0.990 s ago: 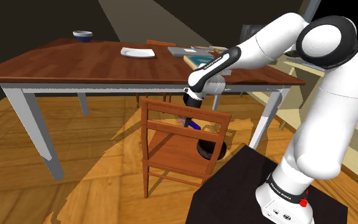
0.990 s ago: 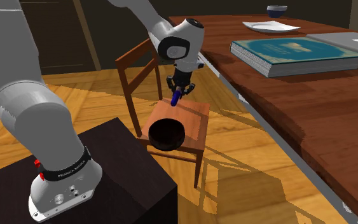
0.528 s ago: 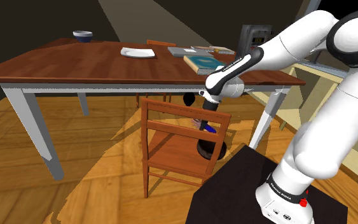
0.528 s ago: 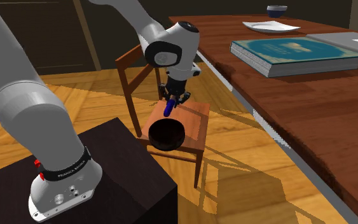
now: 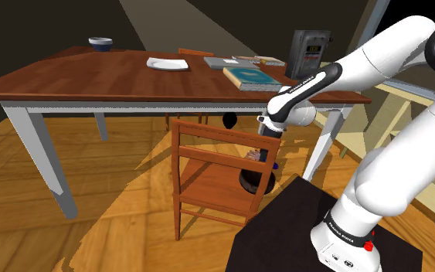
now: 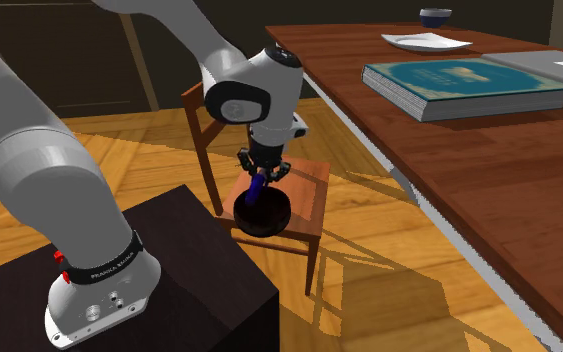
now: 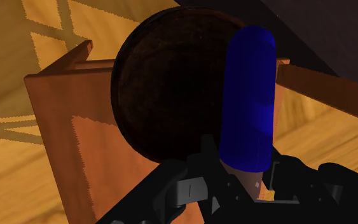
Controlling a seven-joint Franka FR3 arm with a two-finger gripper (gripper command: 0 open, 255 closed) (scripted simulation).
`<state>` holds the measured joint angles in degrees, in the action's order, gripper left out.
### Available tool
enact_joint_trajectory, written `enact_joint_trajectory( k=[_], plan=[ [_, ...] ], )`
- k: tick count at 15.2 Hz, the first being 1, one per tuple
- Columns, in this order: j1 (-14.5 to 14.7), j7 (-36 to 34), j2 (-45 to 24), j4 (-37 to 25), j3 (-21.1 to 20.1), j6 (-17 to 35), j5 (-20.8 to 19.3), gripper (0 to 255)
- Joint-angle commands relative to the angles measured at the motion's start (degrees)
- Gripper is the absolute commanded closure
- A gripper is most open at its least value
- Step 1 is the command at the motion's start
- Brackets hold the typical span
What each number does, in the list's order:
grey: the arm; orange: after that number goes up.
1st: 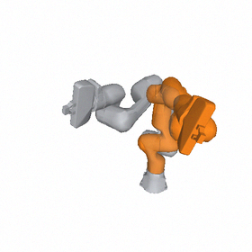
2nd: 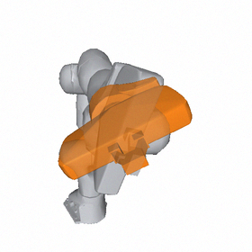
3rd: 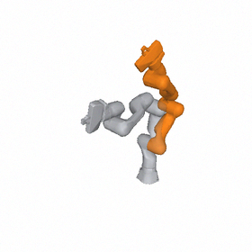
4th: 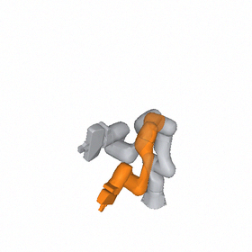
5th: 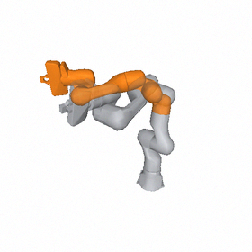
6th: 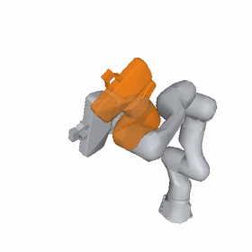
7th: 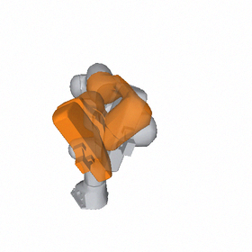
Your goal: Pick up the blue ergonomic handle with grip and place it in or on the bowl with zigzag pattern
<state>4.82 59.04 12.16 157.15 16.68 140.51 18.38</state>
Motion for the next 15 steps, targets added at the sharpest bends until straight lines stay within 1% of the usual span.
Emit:
enact_joint_trajectory(
  k=[1,5,11,15],
  plan=[
    [0.4,1.4,-1.4,0.4,0.4,1.6,1.2,255],
    [1.6,4.7,-5.2,0.5,0.8,5.0,5.0,255],
    [3.2,10.7,-11.1,0.1,0.9,9.1,11.9,255],
    [3.1,10.7,-11.1,0.1,0.9,9.1,11.9,255]
  ],
)
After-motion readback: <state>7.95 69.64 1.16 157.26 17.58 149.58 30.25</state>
